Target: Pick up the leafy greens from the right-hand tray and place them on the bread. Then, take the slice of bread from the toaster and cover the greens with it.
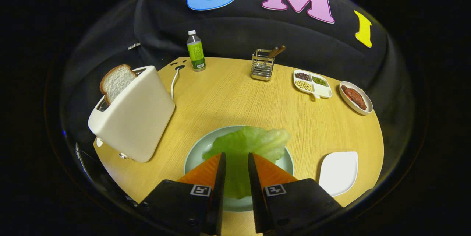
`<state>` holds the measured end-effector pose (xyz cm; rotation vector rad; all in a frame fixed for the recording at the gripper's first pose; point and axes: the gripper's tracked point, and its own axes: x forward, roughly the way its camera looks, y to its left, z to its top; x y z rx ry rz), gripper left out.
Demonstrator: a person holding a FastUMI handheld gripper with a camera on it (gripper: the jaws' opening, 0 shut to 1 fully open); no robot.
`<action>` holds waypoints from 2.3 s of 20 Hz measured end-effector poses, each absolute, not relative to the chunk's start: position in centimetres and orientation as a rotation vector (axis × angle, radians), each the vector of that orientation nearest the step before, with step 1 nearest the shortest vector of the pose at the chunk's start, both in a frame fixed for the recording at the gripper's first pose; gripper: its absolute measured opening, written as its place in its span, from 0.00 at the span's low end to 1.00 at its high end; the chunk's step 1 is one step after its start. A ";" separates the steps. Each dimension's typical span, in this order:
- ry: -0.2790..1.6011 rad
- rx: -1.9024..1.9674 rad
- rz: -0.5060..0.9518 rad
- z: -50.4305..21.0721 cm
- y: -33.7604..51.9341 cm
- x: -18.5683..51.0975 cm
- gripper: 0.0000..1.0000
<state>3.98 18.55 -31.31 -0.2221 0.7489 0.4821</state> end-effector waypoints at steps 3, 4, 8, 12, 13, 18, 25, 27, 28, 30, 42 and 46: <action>0.754 -0.240 0.476 -32.0 18.8 4.1 0.61; 0.755 -0.241 0.477 -32.0 18.9 4.1 0.72; 0.706 -0.256 0.497 -30.7 19.9 3.8 1.00; 0.609 -0.264 0.547 -27.1 22.4 3.3 1.00; 0.578 -0.264 0.568 -25.9 23.4 3.1 1.00; 0.462 -0.233 0.693 -20.7 28.9 1.5 1.00; 0.387 -0.217 0.829 -16.3 35.7 -1.4 1.00; 0.387 -0.225 0.851 -16.2 37.6 -1.8 1.00; 0.387 -0.230 0.861 -16.3 38.6 -2.1 1.00; 0.400 -0.234 0.875 -16.8 40.2 -2.5 1.00; 0.413 -0.305 0.782 -21.6 46.1 -0.5 0.99; 0.385 -0.361 0.758 -22.5 46.8 -0.5 0.94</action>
